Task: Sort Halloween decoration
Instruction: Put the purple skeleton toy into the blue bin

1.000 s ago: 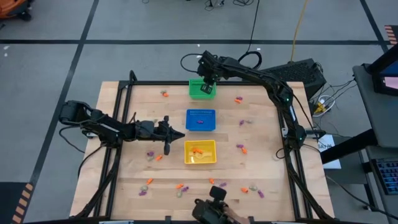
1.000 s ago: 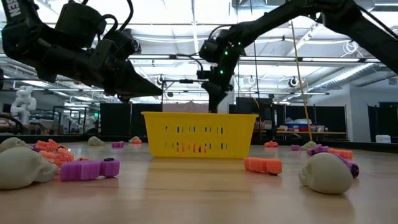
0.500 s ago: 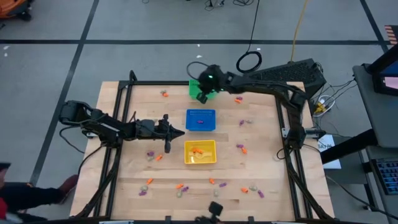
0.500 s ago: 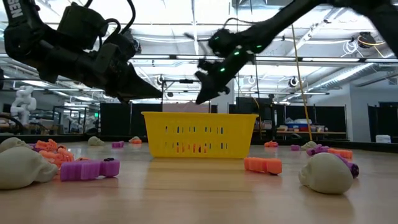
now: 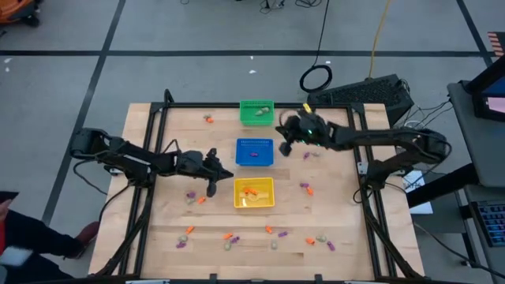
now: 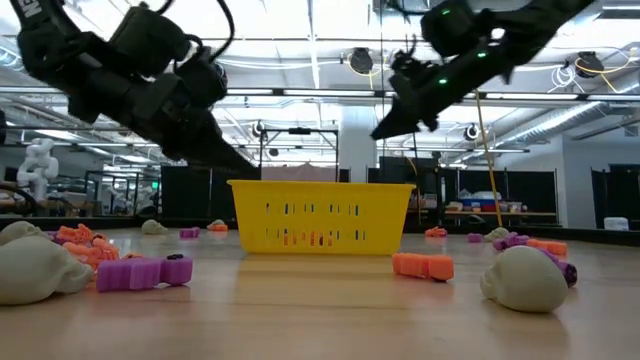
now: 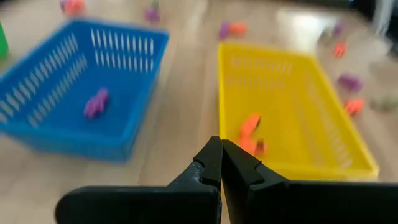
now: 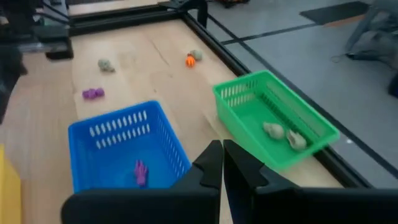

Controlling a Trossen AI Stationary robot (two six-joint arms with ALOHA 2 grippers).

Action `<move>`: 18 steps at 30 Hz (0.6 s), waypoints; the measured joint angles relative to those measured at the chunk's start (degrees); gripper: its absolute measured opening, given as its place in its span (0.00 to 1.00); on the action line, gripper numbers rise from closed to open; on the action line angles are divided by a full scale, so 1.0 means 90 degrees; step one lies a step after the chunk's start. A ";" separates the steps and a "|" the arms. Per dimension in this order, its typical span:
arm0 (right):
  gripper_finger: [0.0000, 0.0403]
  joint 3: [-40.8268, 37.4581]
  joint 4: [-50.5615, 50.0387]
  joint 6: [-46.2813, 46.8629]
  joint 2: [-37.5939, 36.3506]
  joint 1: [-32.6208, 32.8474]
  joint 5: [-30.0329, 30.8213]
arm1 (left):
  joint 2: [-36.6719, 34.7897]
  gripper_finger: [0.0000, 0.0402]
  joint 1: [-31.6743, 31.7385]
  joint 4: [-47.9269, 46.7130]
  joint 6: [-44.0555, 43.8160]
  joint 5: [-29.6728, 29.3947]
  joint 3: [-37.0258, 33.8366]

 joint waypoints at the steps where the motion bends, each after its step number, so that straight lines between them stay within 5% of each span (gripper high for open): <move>1: 0.00 -0.0138 0.0054 0.0022 -0.0124 0.0108 0.0180 | -0.0089 0.02 -0.0016 -0.0512 0.0001 0.0002 0.0130; 8: 0.00 -0.0655 0.0297 -0.0032 -0.0544 0.0622 0.1075 | -0.0573 0.02 -0.0466 -0.3794 -0.0024 0.0002 0.1106; 18: 0.00 -0.0662 0.0337 -0.0145 -0.0542 0.0907 0.1090 | -0.0762 0.02 -0.1545 -0.7320 -0.1410 -0.0005 0.2107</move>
